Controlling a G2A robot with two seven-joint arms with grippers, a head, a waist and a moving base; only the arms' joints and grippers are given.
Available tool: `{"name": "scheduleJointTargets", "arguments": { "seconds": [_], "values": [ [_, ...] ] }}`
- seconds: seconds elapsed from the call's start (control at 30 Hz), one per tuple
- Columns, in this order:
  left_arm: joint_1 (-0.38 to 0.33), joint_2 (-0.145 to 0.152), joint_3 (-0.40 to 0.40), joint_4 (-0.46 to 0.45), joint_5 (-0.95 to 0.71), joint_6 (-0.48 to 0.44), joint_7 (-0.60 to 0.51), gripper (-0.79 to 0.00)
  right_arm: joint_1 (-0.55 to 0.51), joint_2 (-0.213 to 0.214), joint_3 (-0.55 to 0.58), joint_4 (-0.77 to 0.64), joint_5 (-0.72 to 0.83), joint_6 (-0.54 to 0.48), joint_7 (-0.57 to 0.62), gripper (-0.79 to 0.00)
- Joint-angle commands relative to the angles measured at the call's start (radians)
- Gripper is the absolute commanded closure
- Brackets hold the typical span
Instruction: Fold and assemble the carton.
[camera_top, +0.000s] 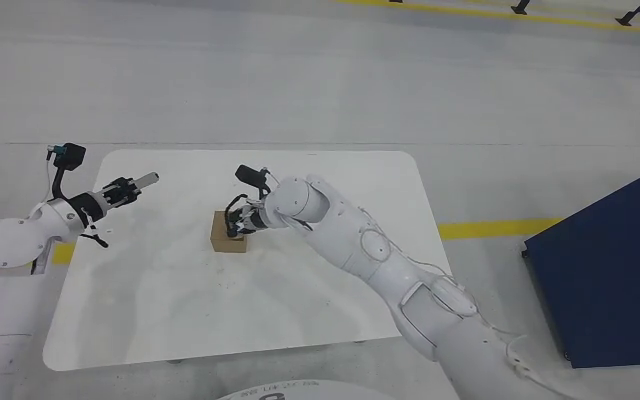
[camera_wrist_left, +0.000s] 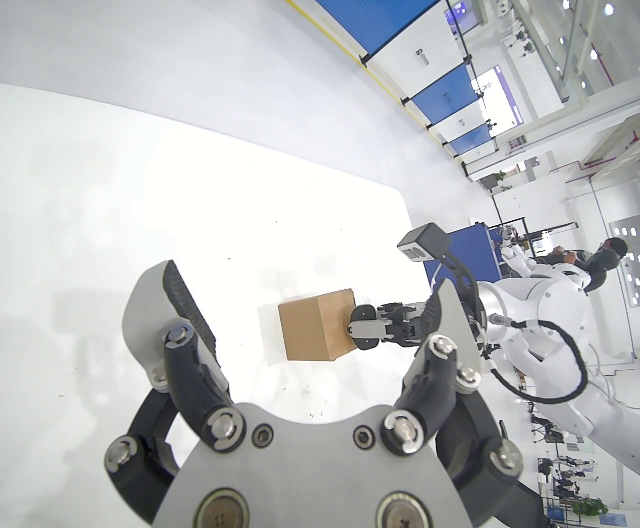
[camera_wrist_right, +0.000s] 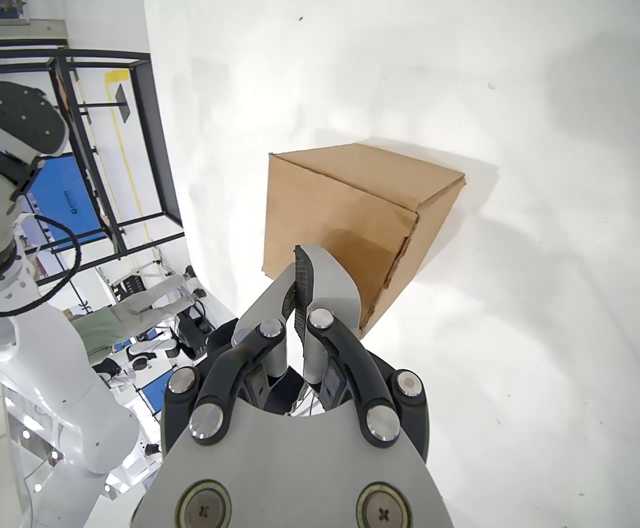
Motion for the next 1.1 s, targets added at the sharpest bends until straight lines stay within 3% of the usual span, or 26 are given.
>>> {"name": "scheduleJointTargets", "arguments": {
  "seconds": [0.0, 0.3, 0.6, 0.87, 1.07],
  "values": [
    [0.0, 0.0, 0.0, 0.0, 0.0, 0.0, 0.0, -0.785, -0.004, 0.001, 0.005, 0.001, 0.0, 0.001, -0.001, 0.0],
    [0.0, 0.0, 0.0, 0.0, 0.0, 0.0, 0.0, -0.785, 0.015, -0.019, -0.017, 0.039, -0.001, 0.018, -0.031, 0.0],
    [0.0, 0.0, 0.0, 0.0, 0.0, 0.0, 0.0, -0.785, -0.013, -0.005, 0.019, 0.009, -0.007, -0.013, -0.018, 0.0],
    [0.0, 0.0, 0.0, 0.0, 0.0, 0.0, 0.0, -0.785, 0.015, -0.027, -0.008, 0.052, -0.001, -0.005, -0.035, 0.0],
    [0.0, 0.0, 0.0, 0.0, 0.0, 0.0, 0.0, -0.785, -0.042, 0.017, 0.104, -0.02, 0.012, -0.09, -0.006, 0.0]
  ]
}}
